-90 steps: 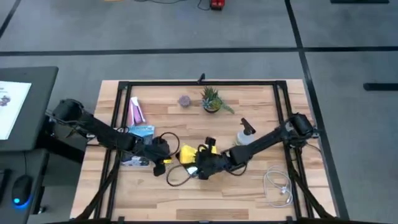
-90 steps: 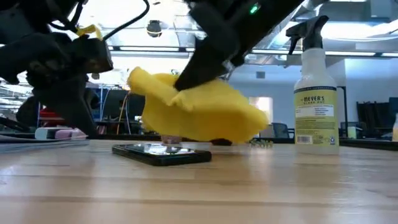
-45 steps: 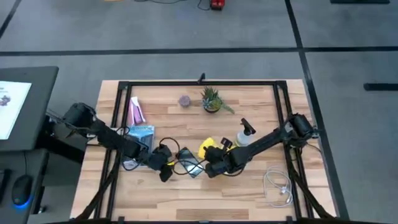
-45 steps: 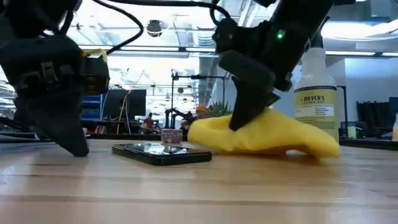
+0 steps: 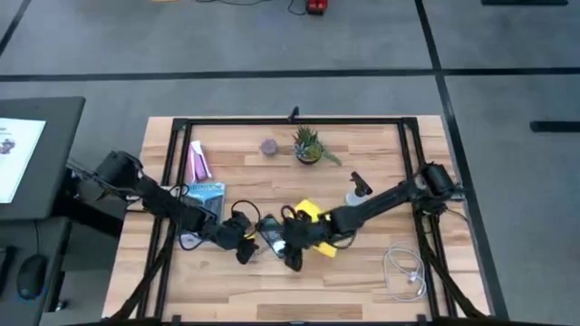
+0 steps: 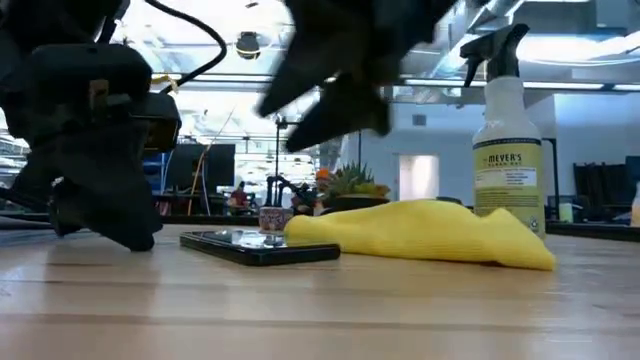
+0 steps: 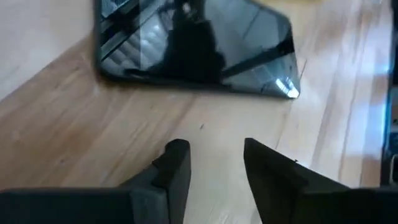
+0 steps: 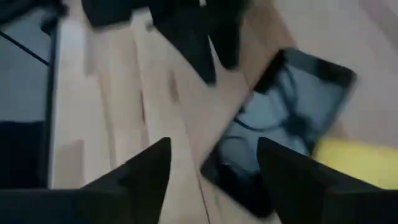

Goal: Apply microfiber cloth
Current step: Wipe the cellphone with the microfiber cloth

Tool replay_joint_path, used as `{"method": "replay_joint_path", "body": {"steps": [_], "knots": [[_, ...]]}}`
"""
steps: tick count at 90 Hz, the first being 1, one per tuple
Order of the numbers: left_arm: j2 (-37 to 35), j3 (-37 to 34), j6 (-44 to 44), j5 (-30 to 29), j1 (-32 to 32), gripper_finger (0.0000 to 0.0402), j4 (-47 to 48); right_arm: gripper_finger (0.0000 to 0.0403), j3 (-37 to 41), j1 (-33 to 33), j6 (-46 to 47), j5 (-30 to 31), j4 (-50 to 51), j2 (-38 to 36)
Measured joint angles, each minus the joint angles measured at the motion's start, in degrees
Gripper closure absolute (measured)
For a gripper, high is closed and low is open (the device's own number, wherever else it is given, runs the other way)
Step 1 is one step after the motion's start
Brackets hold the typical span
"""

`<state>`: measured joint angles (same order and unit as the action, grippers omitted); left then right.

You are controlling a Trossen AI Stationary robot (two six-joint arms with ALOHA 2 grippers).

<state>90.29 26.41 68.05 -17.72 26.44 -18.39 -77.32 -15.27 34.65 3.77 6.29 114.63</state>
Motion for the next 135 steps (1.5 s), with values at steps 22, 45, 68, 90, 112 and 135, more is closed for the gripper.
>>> {"method": "replay_joint_path", "body": {"steps": [22, 45, 68, 90, 112, 135], "knots": [[4.5, 0.2, 2.3, -3.4, 0.0, 0.0270, -5.5, 0.0154, 0.1, 4.6, 5.7, -5.2, 3.2, 4.6], [5.3, 0.1, 3.1, -5.1, -0.1, 0.0245, -5.2, 0.0154, 1.7, 5.3, 7.8, -7.2, 4.1, 4.7], [5.3, 0.1, 3.6, -5.7, -0.1, 0.0230, -4.8, 0.0154, 1.9, 5.3, 9.8, -7.5, 6.6, 3.2], [5.3, 0.1, 3.3, -5.7, 0.1, 0.0230, -4.3, 0.0154, 4.4, 5.4, 12.4, -12.1, -3.6, 5.4], [5.4, 0.0, 2.2, -6.8, 0.0, 0.0230, -4.8, 0.0165, 4.7, 5.8, 13.1, -13.6, -9.6, 6.4], [5.4, 0.0, 1.7, -7.7, -0.1, 0.0230, -4.9, 0.0252, 4.6, 5.8, 13.2, -12.9, -12.2, 6.7]]}}
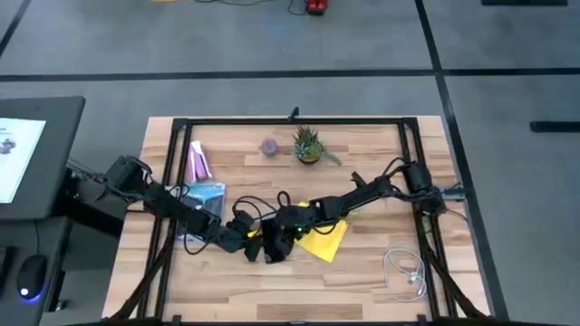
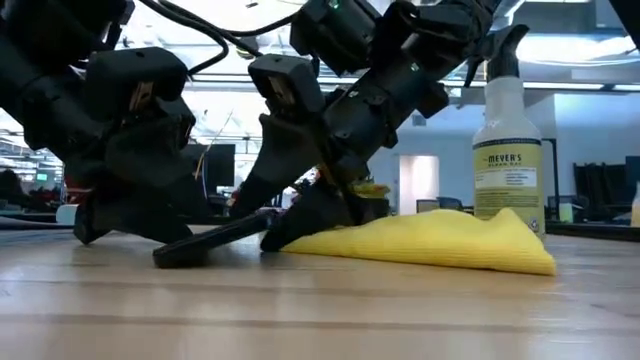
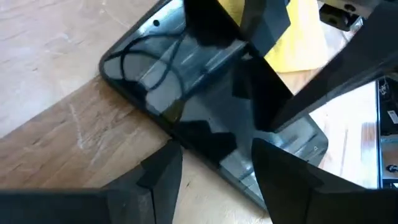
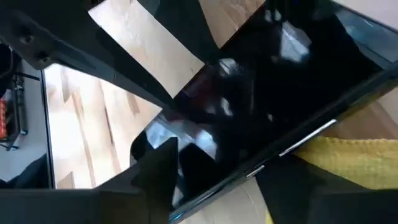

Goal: Apply microfiber cloth
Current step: Wipe the cellphone with the microfiber cloth

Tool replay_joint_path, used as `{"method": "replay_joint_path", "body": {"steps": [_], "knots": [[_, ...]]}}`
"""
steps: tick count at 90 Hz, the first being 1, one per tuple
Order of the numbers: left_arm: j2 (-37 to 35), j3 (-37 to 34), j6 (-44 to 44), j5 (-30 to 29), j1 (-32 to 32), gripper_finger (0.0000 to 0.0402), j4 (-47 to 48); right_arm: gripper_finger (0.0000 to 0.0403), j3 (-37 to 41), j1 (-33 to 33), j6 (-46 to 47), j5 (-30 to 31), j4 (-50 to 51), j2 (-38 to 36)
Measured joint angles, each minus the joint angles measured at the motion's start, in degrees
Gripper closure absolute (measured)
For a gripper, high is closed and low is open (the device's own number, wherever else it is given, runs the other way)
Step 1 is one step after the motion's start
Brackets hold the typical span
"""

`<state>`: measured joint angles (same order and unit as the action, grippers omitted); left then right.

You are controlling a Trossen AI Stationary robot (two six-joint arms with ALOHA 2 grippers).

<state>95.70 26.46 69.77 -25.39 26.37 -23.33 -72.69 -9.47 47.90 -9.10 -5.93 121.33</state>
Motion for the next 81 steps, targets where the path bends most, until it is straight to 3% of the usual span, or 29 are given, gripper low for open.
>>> {"method": "replay_joint_path", "body": {"steps": [19, 32, 46, 63, 72, 81], "knots": [[-2.6, -0.2, -9.2, 1.4, 0.5, 0.0234, 2.2, 0.0366, -0.3, -0.5, 0.5, 0.5, -0.6, -0.4], [-10.0, -0.2, -12.3, -0.1, 2.6, 0.0251, 9.9, 0.0377, -0.5, -2.1, -2.9, 5.5, -1.1, -1.0], [-17.2, -0.8, -14.8, -11.5, 8.9, 0.0264, 16.2, 0.0384, -0.4, -4.4, -5.6, 12.1, -0.1, -1.8], [-18.4, -5.5, -13.1, -21.7, 15.7, 0.0254, 7.3, 0.0385, -0.2, -7.1, -8.7, 19.2, -0.3, -3.3], [-15.8, -8.7, -17.0, -24.2, 17.0, 0.0244, -7.4, 0.0385, 0.5, -8.7, -10.0, 25.8, 0.1, -4.9], [-11.1, -10.8, -26.6, -24.5, 17.2, 0.0235, -22.7, 0.0386, 5.4, -9.8, -10.3, 32.4, -1.0, -9.6]]}}
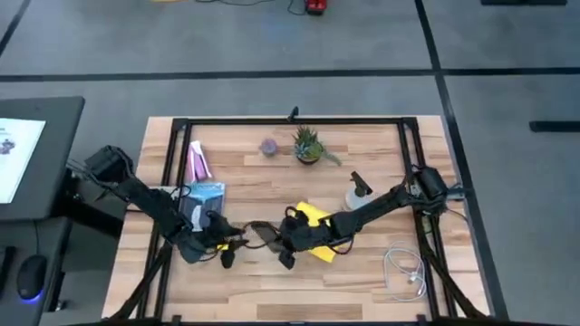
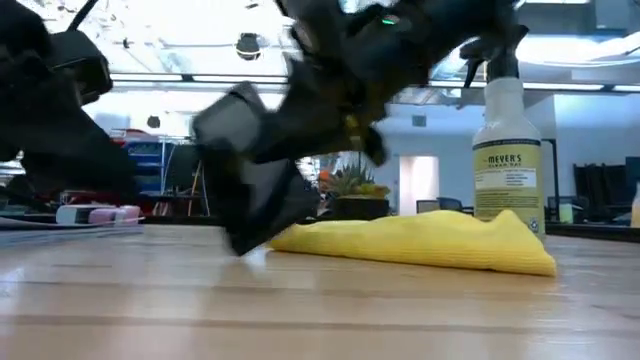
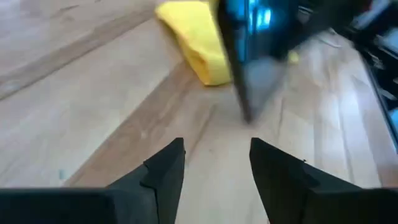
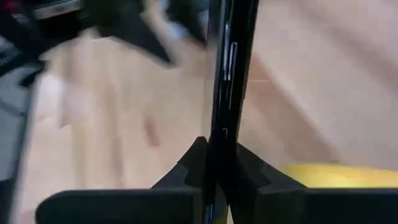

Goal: Apply microfiber cloth
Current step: Wipe the cellphone with the microfiber cloth

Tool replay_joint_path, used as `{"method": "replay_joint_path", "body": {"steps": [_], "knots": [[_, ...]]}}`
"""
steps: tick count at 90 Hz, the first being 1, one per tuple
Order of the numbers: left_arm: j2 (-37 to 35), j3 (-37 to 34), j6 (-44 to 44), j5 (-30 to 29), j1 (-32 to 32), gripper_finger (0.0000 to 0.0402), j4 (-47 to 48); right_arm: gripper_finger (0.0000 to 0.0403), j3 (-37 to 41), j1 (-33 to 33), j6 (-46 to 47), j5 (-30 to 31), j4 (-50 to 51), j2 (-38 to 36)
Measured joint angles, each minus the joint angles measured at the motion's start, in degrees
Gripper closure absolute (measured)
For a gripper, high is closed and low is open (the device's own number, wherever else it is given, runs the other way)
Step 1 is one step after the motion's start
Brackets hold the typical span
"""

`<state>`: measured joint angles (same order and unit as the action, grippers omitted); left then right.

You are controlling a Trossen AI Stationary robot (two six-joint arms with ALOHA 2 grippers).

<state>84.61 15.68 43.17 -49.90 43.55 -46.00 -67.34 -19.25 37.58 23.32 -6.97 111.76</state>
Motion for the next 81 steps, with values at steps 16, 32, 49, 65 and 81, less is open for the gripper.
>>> {"method": "replay_joint_path", "body": {"steps": [16, 32, 49, 65, 81], "knots": [[9.6, 1.6, -20.5, 0.2, -1.1, 0.0230, -25.5, 0.0386, 11.7, -0.8, -1.6, 4.7, -16.4, -9.8], [17.3, 5.0, -30.4, 2.2, -4.7, 0.0230, -38.5, 0.0386, 16.4, -2.3, -8.4, 4.9, -34.7, -9.9], [19.8, 7.0, -33.8, 6.4, -8.1, 0.0230, -43.8, 0.0387, 16.4, -3.3, -10.0, 4.5, -34.9, -8.7], [19.8, 8.2, -30.9, 15.0, -11.7, 0.0230, -44.0, 0.0387, 16.2, -3.6, -9.8, 4.6, -36.0, -8.3], [19.8, 8.8, -30.5, 16.6, -13.0, 0.0235, -43.7, 0.0387, 16.2, -3.6, -9.8, 4.9, -36.0, -8.2]]}}
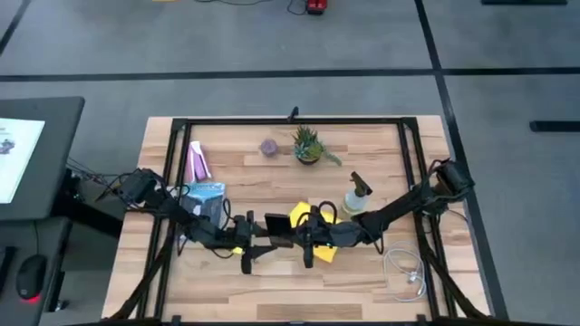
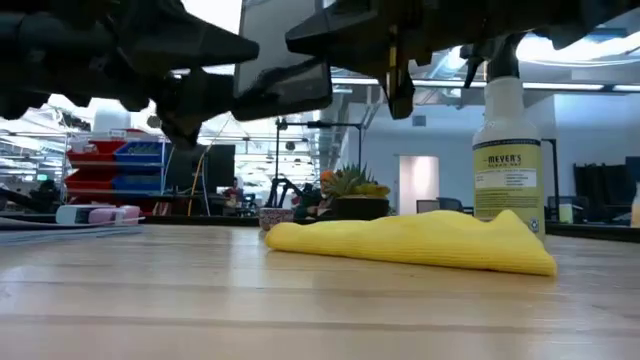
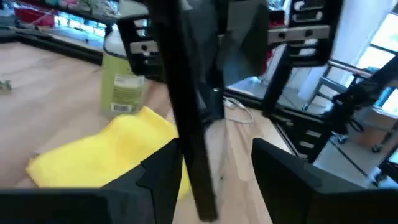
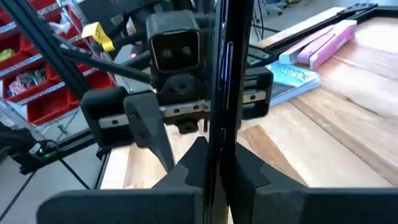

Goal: Apply microfiber cloth
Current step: Wipe the cellphone with the microfiber cloth

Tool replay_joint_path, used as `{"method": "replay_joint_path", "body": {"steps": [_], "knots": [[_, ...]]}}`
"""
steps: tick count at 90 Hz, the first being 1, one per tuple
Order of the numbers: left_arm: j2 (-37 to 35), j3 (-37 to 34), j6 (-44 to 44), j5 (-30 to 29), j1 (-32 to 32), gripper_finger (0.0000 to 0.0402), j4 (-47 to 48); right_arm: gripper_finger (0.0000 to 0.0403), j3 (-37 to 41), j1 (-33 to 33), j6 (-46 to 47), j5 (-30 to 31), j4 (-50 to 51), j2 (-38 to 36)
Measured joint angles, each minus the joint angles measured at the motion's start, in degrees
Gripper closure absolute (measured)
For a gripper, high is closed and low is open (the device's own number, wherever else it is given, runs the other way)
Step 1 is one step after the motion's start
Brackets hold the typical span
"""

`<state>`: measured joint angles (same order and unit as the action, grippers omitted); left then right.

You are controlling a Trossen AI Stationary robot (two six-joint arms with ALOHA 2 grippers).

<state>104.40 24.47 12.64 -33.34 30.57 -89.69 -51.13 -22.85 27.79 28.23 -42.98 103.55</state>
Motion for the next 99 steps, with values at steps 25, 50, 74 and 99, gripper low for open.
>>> {"method": "replay_joint_path", "body": {"steps": [25, 50, 74, 99], "knots": [[0.0, 0.1, 3.3, 0.1, -1.2, 0.0315, -0.1, 0.0387, 0.0, 0.0, 0.2, -0.1, 0.1, 0.0], [0.0, 2.5, 4.9, 1.8, -2.7, 0.0349, 3.5, 0.0387, 0.0, -0.1, 0.1, -0.1, 0.3, -0.1], [-0.1, 2.5, 4.0, 2.1, -2.0, 0.0393, 3.4, 0.0378, -0.1, -0.5, -0.4, -1.0, 0.3, -0.1], [0.0, 2.2, 10.7, -2.7, 0.2, 0.0397, 13.5, 0.0282, -0.1, -0.3, -2.4, 0.1, 9.7, -0.3]]}}
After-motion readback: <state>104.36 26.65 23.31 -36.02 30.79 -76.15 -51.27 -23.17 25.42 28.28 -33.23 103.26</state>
